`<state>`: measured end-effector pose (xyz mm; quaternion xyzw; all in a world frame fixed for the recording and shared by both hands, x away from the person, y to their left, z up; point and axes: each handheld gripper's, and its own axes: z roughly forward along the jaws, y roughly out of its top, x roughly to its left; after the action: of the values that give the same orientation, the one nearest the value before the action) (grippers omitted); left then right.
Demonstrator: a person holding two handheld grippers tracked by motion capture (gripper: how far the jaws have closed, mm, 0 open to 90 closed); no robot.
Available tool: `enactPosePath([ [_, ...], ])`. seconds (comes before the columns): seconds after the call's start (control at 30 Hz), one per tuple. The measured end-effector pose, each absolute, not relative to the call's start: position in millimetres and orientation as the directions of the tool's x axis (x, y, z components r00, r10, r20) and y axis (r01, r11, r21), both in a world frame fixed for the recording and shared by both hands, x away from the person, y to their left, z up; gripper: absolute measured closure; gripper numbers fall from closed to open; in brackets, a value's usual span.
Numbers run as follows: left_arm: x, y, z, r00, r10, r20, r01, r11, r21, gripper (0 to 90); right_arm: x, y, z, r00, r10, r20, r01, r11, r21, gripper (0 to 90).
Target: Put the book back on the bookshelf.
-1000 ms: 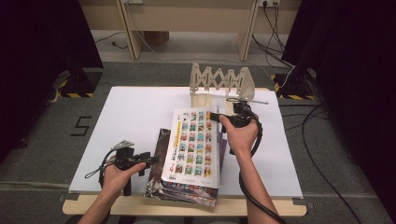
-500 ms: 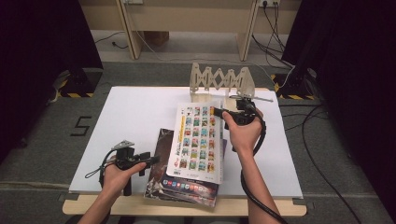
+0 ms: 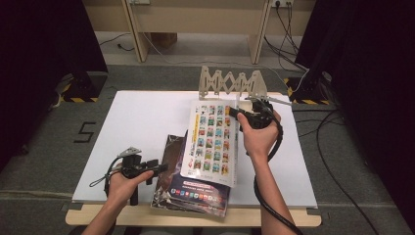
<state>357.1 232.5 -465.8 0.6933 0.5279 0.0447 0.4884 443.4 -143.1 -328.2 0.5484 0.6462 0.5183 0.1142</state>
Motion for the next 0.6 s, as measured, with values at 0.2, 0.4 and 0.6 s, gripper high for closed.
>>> enactPosePath([
  [0.2,357.2,232.6,-465.7,0.437,0.777,-0.452,0.689,0.033,0.724,40.5,443.1,-145.3,-324.6,-0.362,0.840,0.405,0.574,-0.142,0.807,74.4],
  [0.4,357.2,232.5,-465.4,0.441,0.775,-0.452,0.688,0.032,0.725,40.5,443.1,-149.6,-321.2,-0.352,0.849,0.394,0.555,-0.150,0.819,74.4],
  [0.6,357.3,232.1,-465.1,0.440,0.776,-0.452,0.689,0.032,0.724,40.5,442.8,-151.9,-317.4,-0.349,0.856,0.380,0.535,-0.151,0.831,74.4],
])
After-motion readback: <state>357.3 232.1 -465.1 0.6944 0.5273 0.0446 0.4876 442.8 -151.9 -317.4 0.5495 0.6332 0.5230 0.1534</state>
